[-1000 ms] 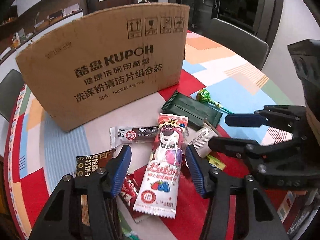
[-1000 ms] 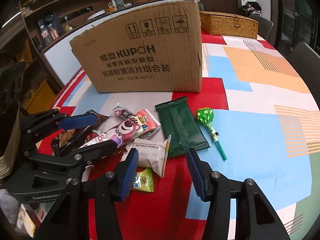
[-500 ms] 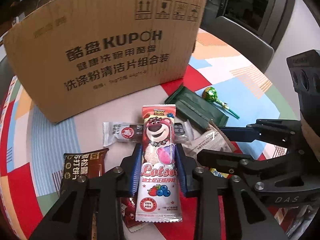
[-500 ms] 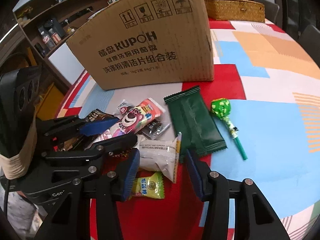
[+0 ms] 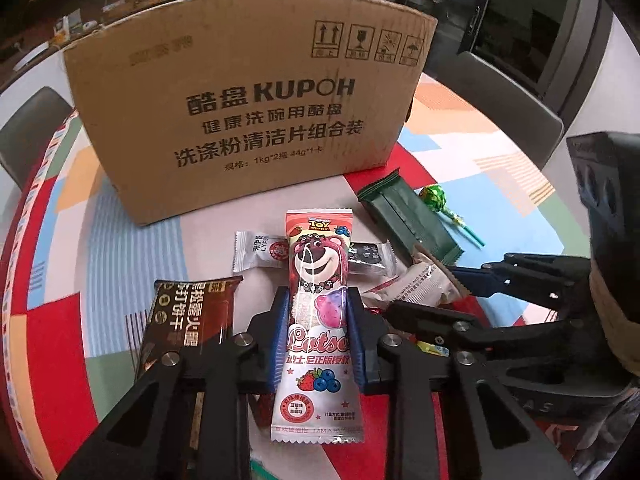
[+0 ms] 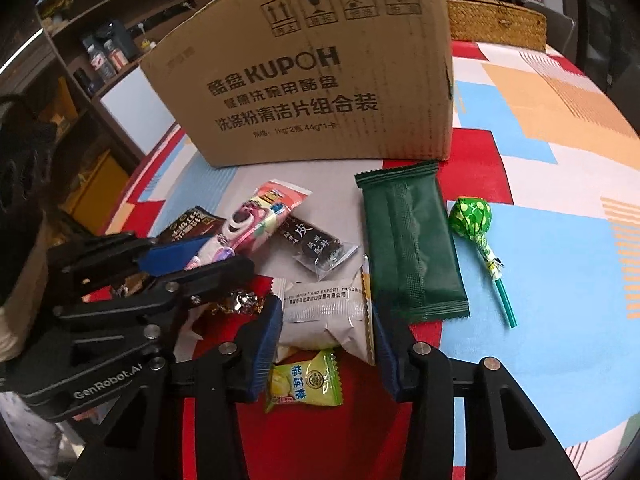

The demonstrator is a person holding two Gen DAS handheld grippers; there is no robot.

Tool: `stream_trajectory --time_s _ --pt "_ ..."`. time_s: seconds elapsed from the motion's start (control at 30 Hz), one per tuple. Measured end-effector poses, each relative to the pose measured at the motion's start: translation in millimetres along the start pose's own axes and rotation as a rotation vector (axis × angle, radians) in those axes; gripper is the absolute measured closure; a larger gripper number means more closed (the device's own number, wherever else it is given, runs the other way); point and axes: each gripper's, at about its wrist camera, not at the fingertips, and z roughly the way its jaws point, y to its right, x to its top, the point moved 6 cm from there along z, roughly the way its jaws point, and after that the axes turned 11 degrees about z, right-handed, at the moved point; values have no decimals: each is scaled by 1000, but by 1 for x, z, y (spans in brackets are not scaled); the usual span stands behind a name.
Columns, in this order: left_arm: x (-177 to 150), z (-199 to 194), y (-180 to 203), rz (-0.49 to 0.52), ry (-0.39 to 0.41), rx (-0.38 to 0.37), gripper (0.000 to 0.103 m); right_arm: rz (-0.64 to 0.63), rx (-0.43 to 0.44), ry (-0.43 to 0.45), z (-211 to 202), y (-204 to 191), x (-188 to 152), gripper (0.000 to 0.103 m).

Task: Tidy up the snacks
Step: 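Carry the Lotso wrapper with the left gripper while the right carries the wafer packet to the box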

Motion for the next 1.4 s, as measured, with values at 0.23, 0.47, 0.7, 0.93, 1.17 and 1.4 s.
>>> stream_trajectory --time_s 0.23,0.47,0.7,0.93,1.17,1.4 --pt "-3 -14 4 -21 23 19 76 -17 -25 36 -8 -6 -2 62" --pt "0 -40 0 -50 70 60 76 -27 -36 97 -32 -13 7 62" --pt "17 -76 -4 -56 157 93 76 -57 -35 184 -61 -27 21 62" --pt "45 -121 -12 -49 256 133 76 -85 -23 305 -99 -46 48 62" --pt "81 -158 -29 -48 347 169 76 -112 5 430 -136 -70 86 62" --pt "113 -168 -52 -36 373 186 76 -144 5 489 -152 -91 125 62"
